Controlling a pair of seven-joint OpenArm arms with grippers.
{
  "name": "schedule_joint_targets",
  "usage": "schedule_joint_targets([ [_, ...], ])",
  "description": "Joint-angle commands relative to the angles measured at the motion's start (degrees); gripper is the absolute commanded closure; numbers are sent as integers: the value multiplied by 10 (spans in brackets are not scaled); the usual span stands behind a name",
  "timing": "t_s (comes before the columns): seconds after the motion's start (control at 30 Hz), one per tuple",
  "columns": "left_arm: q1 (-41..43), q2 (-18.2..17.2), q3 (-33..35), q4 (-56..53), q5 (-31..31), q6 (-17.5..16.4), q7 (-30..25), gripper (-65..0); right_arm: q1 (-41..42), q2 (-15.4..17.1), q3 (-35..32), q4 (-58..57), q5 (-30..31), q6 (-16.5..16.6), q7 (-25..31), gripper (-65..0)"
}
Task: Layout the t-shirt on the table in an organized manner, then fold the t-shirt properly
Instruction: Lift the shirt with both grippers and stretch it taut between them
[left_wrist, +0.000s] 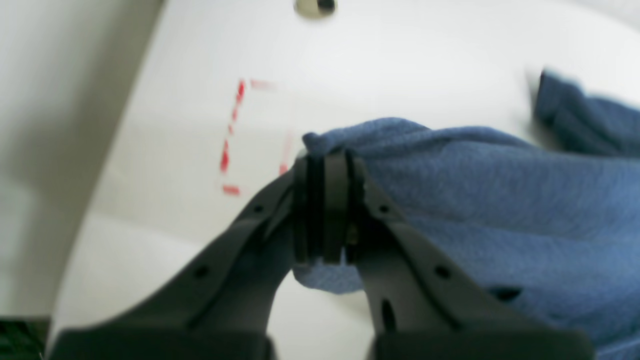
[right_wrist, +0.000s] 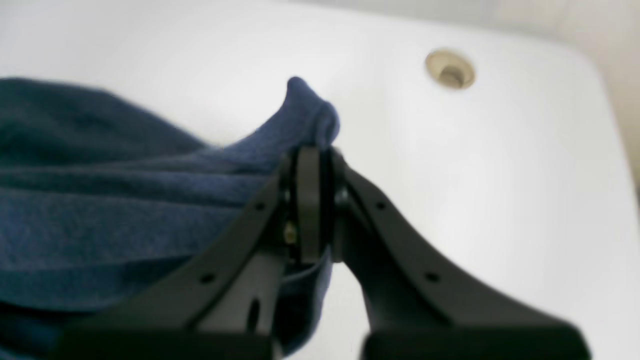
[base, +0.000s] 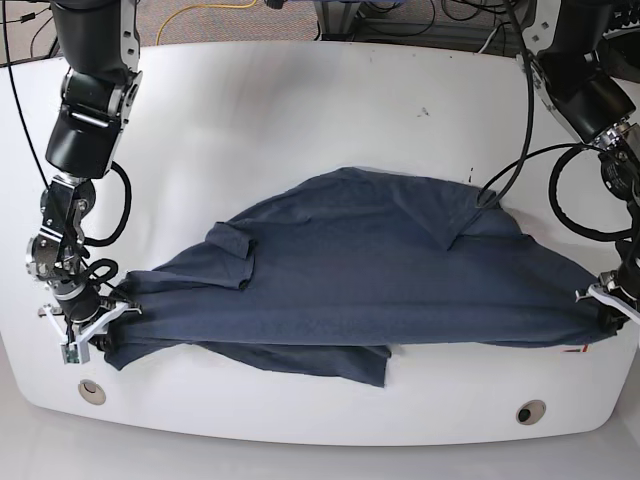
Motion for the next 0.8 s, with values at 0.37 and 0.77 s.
schedule_joint_targets([
  [0.37, -127, -36, 38, 21, 0, 3, -17, 0, 53, 14, 0, 158, 0, -4, -27, -3],
  [0.77, -280, -51, 39, 17, 0, 3, 39, 0, 160, 38, -1, 159, 0, -3, -66, -6],
])
